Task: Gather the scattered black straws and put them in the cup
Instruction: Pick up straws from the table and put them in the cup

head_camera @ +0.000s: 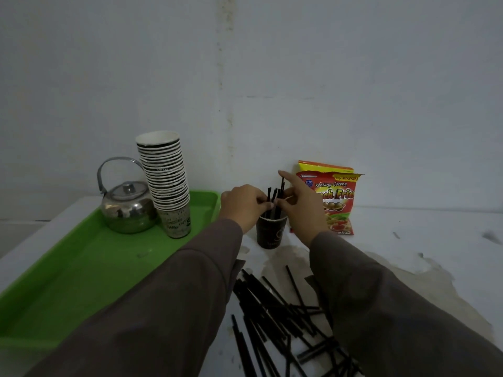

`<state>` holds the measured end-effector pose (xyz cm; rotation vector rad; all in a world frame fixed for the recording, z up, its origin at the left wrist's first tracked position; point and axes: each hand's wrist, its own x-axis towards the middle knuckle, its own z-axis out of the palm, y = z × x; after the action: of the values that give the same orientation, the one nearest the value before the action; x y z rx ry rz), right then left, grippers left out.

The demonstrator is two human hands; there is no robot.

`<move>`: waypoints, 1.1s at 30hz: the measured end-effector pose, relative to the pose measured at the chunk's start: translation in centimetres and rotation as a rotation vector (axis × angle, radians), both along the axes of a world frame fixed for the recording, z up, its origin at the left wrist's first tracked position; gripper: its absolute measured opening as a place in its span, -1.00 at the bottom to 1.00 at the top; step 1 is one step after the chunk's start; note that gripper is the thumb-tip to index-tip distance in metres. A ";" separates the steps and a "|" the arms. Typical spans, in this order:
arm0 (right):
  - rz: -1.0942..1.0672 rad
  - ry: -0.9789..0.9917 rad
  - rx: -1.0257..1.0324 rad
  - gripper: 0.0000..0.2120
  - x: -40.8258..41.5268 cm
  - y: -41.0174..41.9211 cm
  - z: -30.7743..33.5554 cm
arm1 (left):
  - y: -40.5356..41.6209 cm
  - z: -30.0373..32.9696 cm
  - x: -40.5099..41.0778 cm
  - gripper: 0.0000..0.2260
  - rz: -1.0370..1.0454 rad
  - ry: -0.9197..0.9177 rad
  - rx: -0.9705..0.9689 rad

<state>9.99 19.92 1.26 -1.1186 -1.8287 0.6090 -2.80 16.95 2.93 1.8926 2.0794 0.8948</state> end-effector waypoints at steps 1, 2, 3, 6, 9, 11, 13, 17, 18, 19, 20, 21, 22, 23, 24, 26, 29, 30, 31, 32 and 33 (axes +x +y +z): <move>0.001 -0.019 -0.008 -0.51 0.0 0.0 0.0 | 0.0 -0.1 0.0 -0.83 -0.002 0.007 0.000; -0.004 -0.040 -0.014 -0.54 0.0 -0.1 0.0 | 0.0 -0.1 -0.1 -0.83 -0.005 0.008 0.008; -0.011 -0.056 -0.016 -0.58 0.0 -0.1 0.1 | 0.0 -0.2 -0.1 -0.81 -0.006 0.006 0.022; -0.032 -0.059 -0.004 -0.65 0.1 -0.3 0.4 | -0.1 -0.2 -0.2 -0.76 0.004 -0.006 0.099; -0.059 -0.040 0.022 -0.68 0.4 -0.8 1.1 | -1.1 -0.1 -0.2 -0.73 0.015 0.021 0.206; -0.070 -0.018 0.051 -0.72 0.9 -1.6 1.5 | -2.5 0.1 -0.1 -0.75 0.003 0.039 0.296; -0.063 0.017 0.074 -0.77 1.7 -3.0 1.9 | -4.3 0.2 0.3 -0.78 -0.031 0.028 0.361; 0.034 0.003 0.052 -0.83 4.0 -7.1 1.5 | -8.9 -1.1 1.0 -0.80 -0.146 0.029 0.310; 0.064 -0.036 0.042 -0.84 4.6 -8.3 1.2 | -10.1 -1.7 1.1 -0.80 -0.183 0.034 0.276; 0.090 -0.083 0.031 -0.85 5.3 -9.4 0.7 | -11.3 -2.3 1.3 -0.81 -0.216 0.038 0.239; 0.108 -0.130 0.012 -0.87 5.9 -10.5 0.2 | -12.4 -2.9 1.4 -0.81 -0.239 0.044 0.201; 0.120 -0.177 -0.018 -0.88 6.5 -11.6 -0.4 | -13.5 -3.5 1.6 -0.81 -0.256 0.054 0.163; 0.131 -0.235 -0.051 -0.88 7.1 -12.5 -0.9 | -14.5 -4.1 1.7 -0.80 -0.273 0.067 0.130; 0.143 -0.302 -0.079 -0.87 7.5 -13.4 -1.5 | -15.3 -4.7 1.9 -0.80 -0.294 0.079 0.102; 0.157 -0.370 -0.102 -0.86 7.9 -14.2 -2.0 | -16.1 -5.2 2.1 -0.79 -0.320 0.090 0.077; 0.188 -0.474 -0.129 -0.84 8.4 -15.4 -2.7 | -17.3 -6.1 2.5 -0.78 -0.373 0.123 0.025; 0.194 -0.578 -0.119 -0.80 8.7 -16.6 -3.3 | -18.2 -6.8 3.1 -0.74 -0.442 0.177 -0.047; 0.187 -0.612 -0.104 -0.78 8.7 -16.8 -3.5 | -18.3 -6.9 3.1 -0.71 -0.448 0.196 -0.054; 0.184 -0.658 -0.084 -0.76 8.7 -17.0 -3.8 | -18.3 -7.1 3.1 -0.67 -0.449 0.218 -0.054; 0.186 -0.714 -0.060 -0.73 8.6 -17.2 -4.1 | -18.5 -7.3 3.0 -0.64 -0.451 0.237 -0.056; 0.190 -0.763 -0.034 -0.71 8.6 -17.3 -4.3 | -18.5 -7.4 2.9 -0.62 -0.458 0.251 -0.066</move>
<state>18.57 2.62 -3.08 -1.3176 -2.6013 0.3310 0.11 -1.59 -4.51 2.4018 1.6444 0.4983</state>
